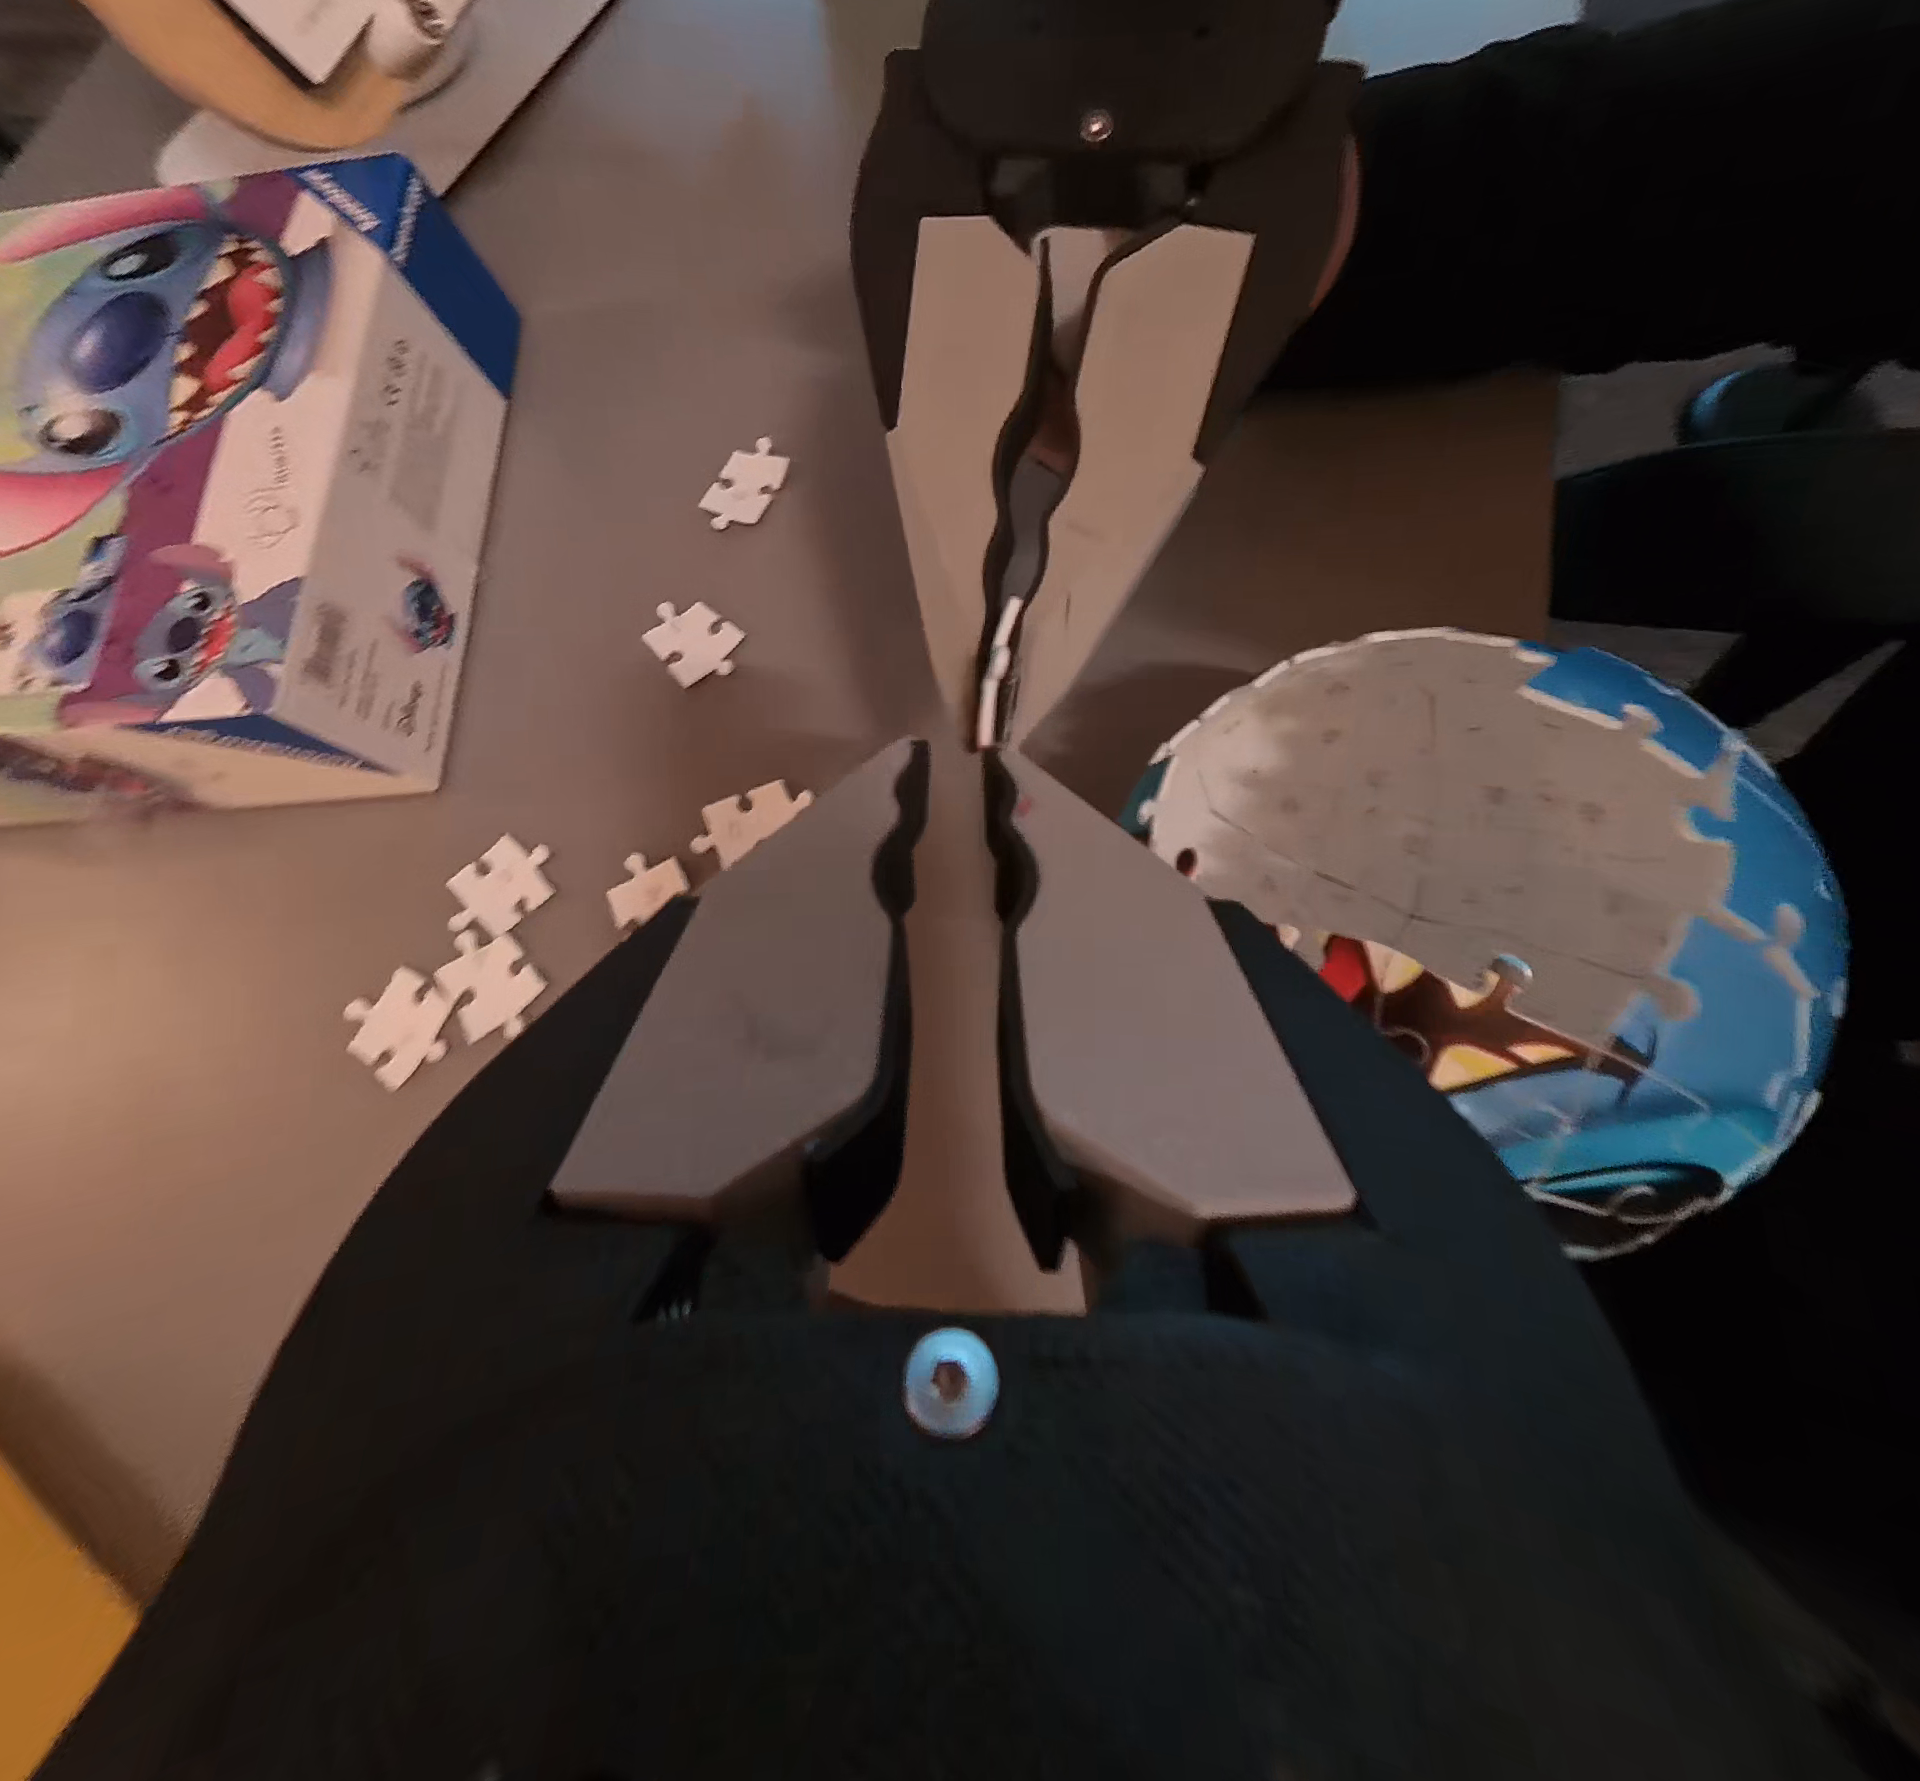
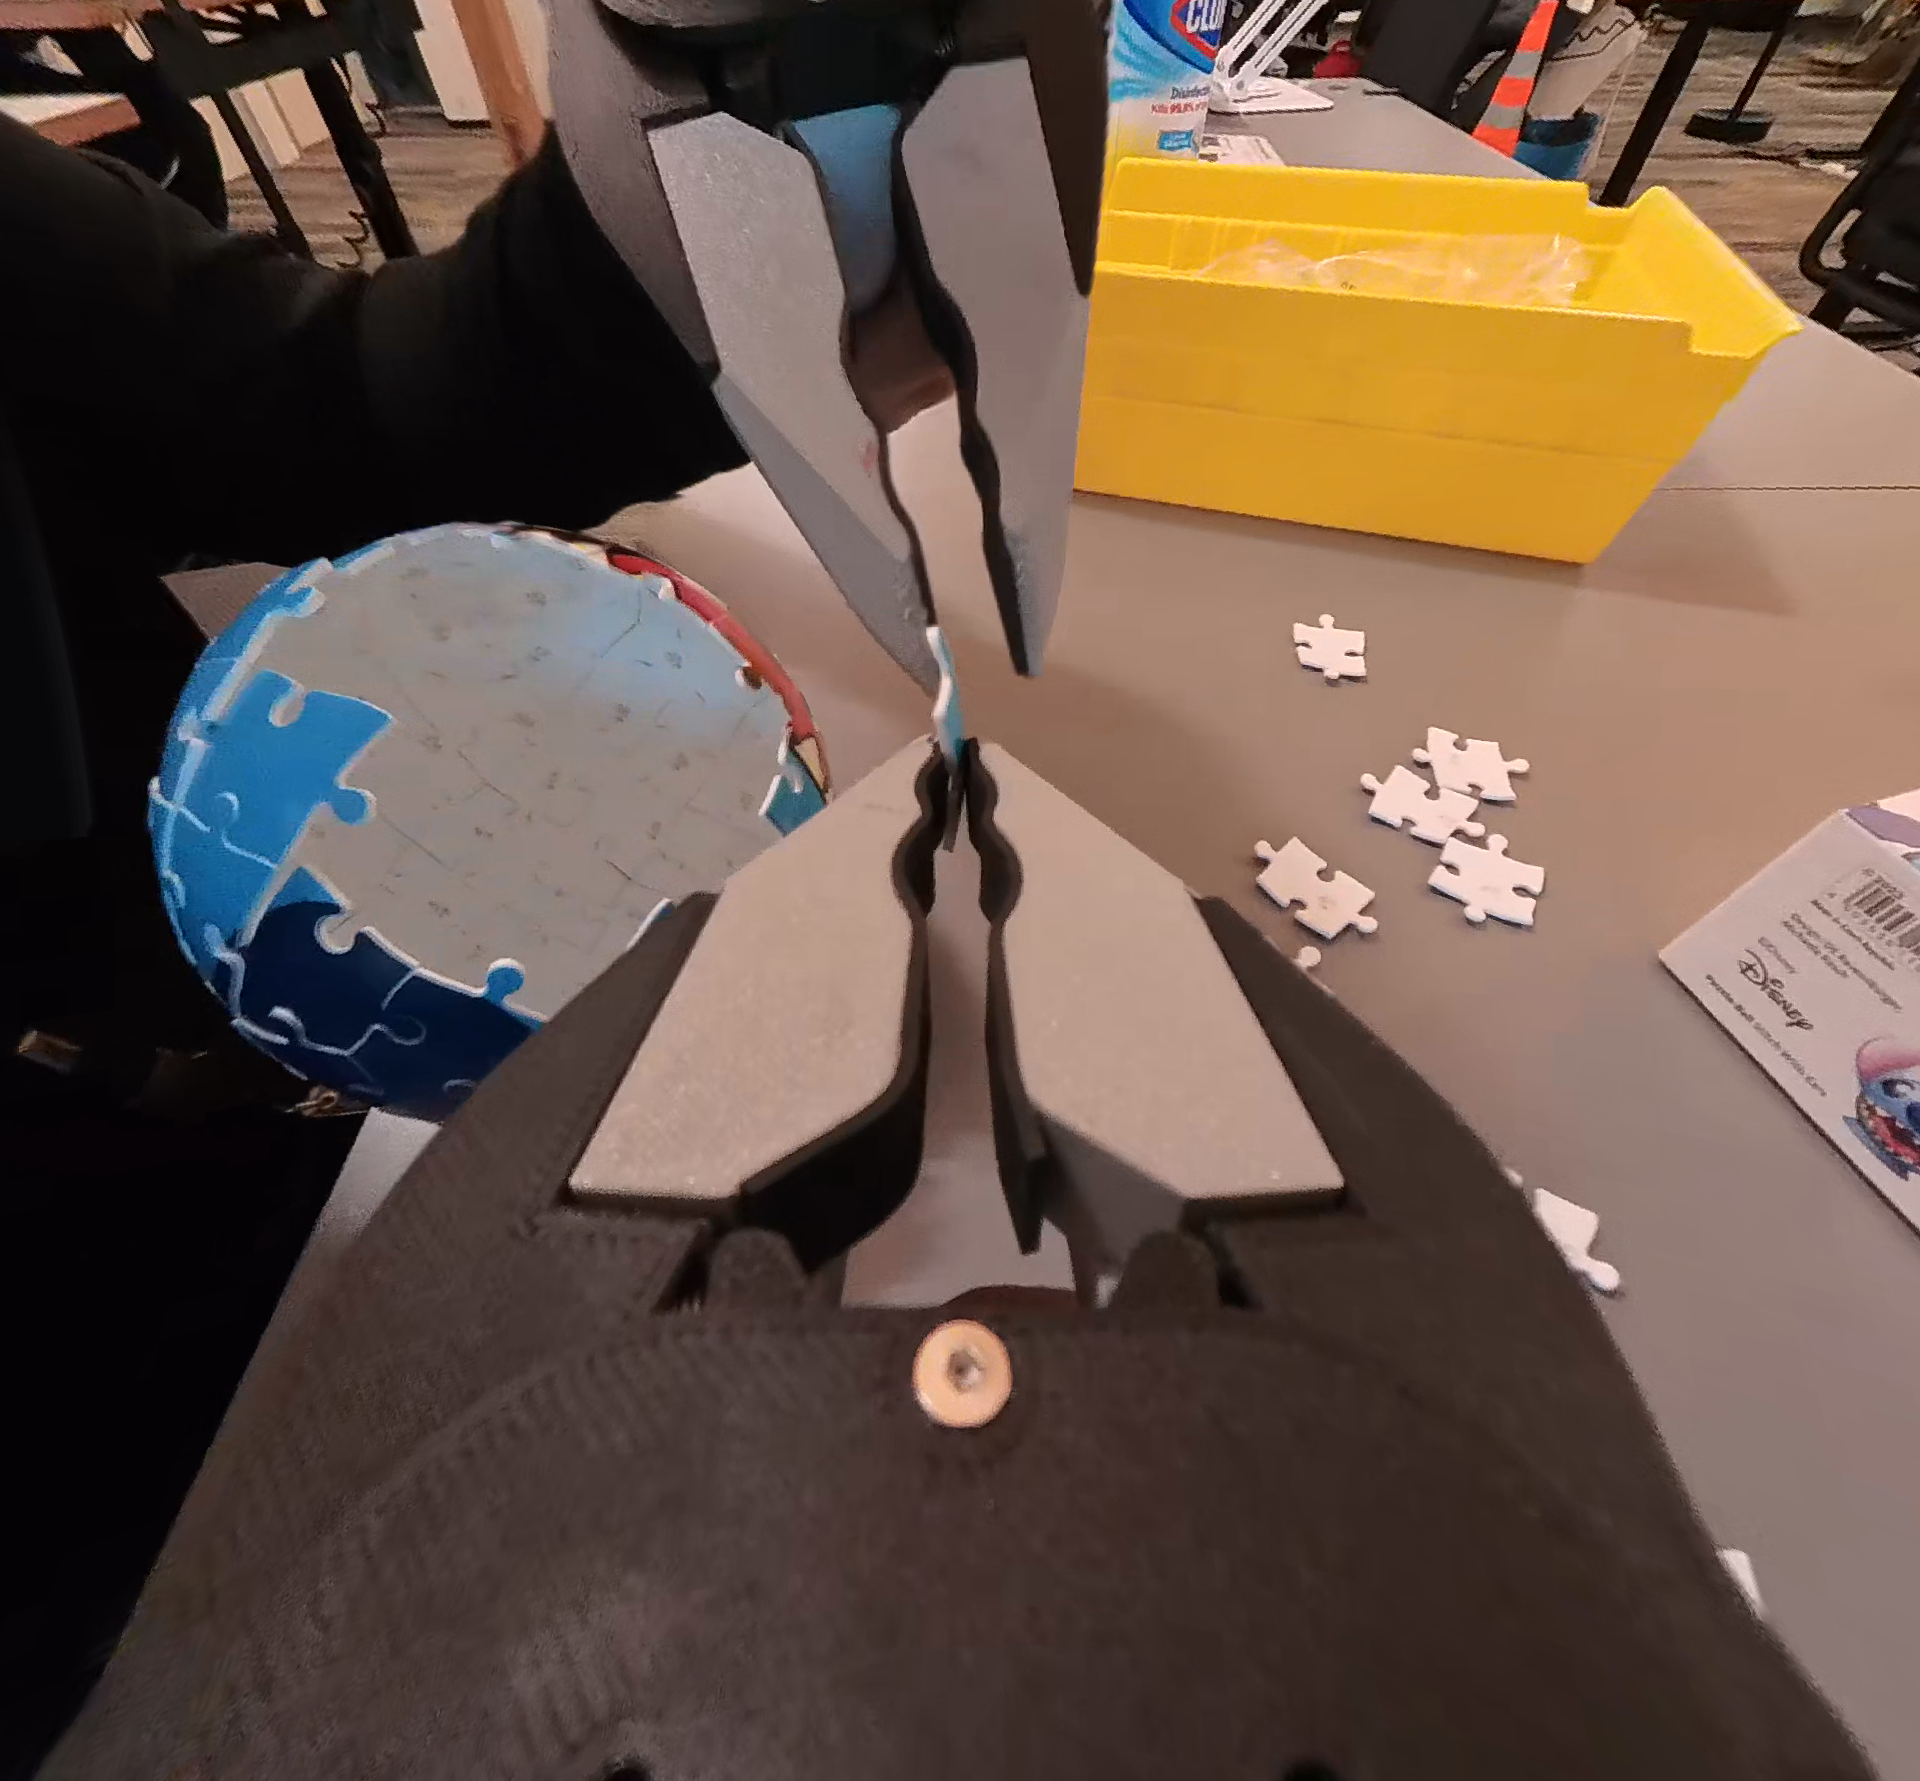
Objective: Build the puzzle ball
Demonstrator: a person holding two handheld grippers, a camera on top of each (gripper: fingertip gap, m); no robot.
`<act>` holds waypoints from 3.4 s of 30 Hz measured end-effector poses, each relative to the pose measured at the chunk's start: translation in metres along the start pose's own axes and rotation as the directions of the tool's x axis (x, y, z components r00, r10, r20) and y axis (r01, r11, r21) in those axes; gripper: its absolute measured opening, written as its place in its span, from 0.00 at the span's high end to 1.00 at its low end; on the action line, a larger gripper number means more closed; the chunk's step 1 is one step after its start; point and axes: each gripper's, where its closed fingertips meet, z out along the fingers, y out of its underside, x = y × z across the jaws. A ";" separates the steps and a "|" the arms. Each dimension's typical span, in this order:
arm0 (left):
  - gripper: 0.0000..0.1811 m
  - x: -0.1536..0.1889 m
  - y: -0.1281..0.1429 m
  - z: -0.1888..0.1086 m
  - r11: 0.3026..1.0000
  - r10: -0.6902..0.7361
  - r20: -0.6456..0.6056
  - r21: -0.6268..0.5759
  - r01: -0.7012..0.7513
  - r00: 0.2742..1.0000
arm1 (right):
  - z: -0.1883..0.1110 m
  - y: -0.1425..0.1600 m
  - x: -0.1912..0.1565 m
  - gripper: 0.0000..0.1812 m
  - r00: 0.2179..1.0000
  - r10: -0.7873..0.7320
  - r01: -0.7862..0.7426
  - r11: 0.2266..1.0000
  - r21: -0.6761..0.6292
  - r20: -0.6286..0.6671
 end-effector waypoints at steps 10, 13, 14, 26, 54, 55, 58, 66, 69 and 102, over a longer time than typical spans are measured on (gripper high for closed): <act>0.97 0.005 -0.002 0.000 0.993 0.056 -0.001 0.101 -0.056 0.998 | 0.001 0.002 0.000 1.00 0.999 -0.030 0.030 0.999 -0.025 -0.019; 0.94 0.012 -0.011 0.000 0.985 0.059 -0.055 0.166 -0.050 0.997 | 0.001 0.003 0.002 1.00 0.999 -0.039 0.038 0.999 -0.036 -0.036; 0.99 0.008 -0.011 0.001 0.984 0.055 -0.042 0.170 -0.048 0.998 | 0.001 0.003 0.000 1.00 0.998 -0.045 0.044 0.998 -0.039 -0.033; 1.00 0.000 0.001 -0.001 0.978 0.076 0.021 0.193 -0.078 0.997 | -0.010 -0.004 0.009 0.95 0.992 -0.086 0.085 0.996 -0.015 -0.093; 0.91 -0.019 -0.008 -0.029 0.936 -0.036 0.008 0.351 0.031 0.999 | 0.000 -0.002 -0.012 1.00 0.998 0.065 -0.064 0.998 -0.021 0.010; 0.92 -0.023 -0.008 -0.029 0.932 -0.055 0.019 0.359 0.045 0.998 | 0.000 -0.003 -0.013 1.00 0.997 0.069 -0.069 0.997 -0.016 0.016; 0.92 -0.031 -0.005 -0.023 0.933 -0.097 0.035 0.352 0.078 0.995 | 0.001 -0.006 -0.017 1.00 0.996 0.076 -0.076 0.997 -0.008 0.037; 0.92 -0.030 0.003 -0.004 0.957 -0.077 0.071 0.285 0.054 0.994 | 0.005 -0.004 -0.024 1.00 0.997 0.061 -0.060 0.998 -0.026 0.049; 0.92 -0.030 0.005 -0.001 0.961 -0.076 0.073 0.272 0.053 0.994 | 0.005 -0.005 -0.025 1.00 0.997 0.057 -0.056 0.998 -0.027 0.049; 0.92 -0.030 0.009 0.003 0.969 -0.064 0.087 0.242 0.041 0.994 | 0.005 -0.006 -0.029 1.00 0.989 0.118 -0.116 0.993 -0.029 0.084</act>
